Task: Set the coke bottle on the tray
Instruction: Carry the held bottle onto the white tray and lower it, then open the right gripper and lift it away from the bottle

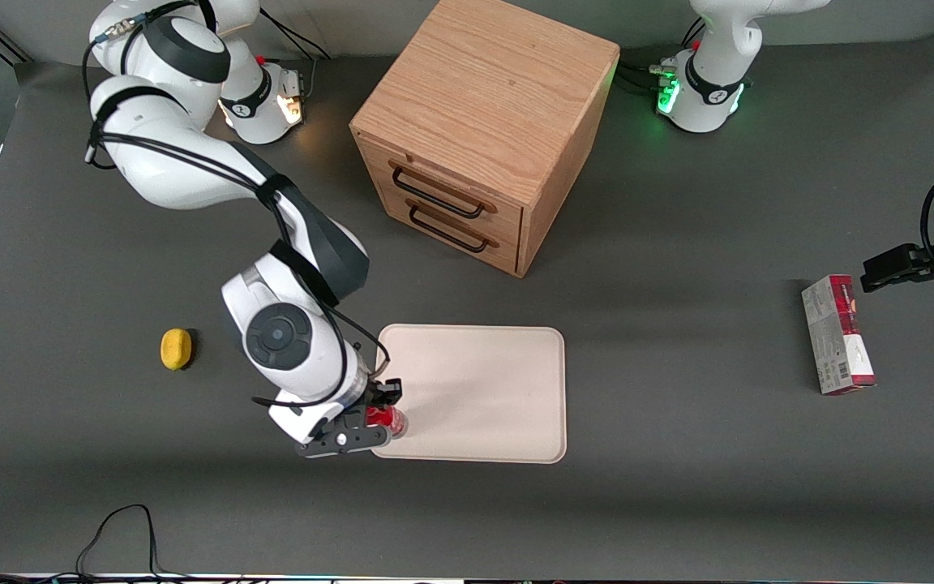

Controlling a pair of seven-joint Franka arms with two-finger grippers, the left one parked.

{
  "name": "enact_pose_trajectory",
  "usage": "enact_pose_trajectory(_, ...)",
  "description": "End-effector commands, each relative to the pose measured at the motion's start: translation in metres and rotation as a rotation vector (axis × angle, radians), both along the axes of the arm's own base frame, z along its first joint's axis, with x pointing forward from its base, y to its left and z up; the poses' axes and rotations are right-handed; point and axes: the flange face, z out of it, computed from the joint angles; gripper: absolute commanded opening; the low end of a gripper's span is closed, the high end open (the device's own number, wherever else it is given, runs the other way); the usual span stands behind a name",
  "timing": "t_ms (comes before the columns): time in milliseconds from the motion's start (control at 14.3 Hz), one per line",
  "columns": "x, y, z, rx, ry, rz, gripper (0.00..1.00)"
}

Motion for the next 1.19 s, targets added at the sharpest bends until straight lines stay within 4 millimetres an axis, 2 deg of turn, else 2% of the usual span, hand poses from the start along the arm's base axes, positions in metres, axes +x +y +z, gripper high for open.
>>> enact_pose_trajectory(0, 0.000, 0.003, 0.001, -0.021, -0.036, 0.002, 0.00)
enact_pose_trajectory(70, 0.001, 0.001, -0.001, -0.020, -0.035, -0.002, 0.44)
enact_pose_trajectory(140, 0.000, 0.001, -0.007, -0.031, -0.033, -0.004, 0.93)
enact_pose_trajectory(209, 0.001, 0.001, -0.013, -0.030, -0.045, -0.032, 1.00)
enact_pose_trajectory(349, 0.002, 0.002, -0.011, -0.021, -0.057, -0.051, 1.00)
enact_pose_trajectory(488, 0.001, 0.001, 0.010, -0.021, -0.075, -0.053, 1.00)
enact_pose_trajectory(558, -0.001, 0.000, 0.032, -0.026, -0.100, -0.056, 1.00)
enact_pose_trajectory(628, -0.007, -0.001, 0.033, -0.071, -0.080, -0.054, 1.00)
enact_pose_trajectory(698, -0.010, -0.014, 0.042, -0.102, -0.062, -0.078, 1.00)
enact_pose_trajectory(767, -0.015, -0.030, 0.045, -0.109, -0.023, -0.116, 1.00)
enact_pose_trajectory(837, -0.017, -0.059, 0.064, -0.091, 0.003, -0.176, 1.00)
enact_pose_trajectory(1047, -0.039, -0.156, 0.127, -0.004, 0.067, -0.170, 1.00)
enact_pose_trajectory(1116, -0.046, -0.194, 0.136, -0.020, 0.091, -0.193, 1.00)
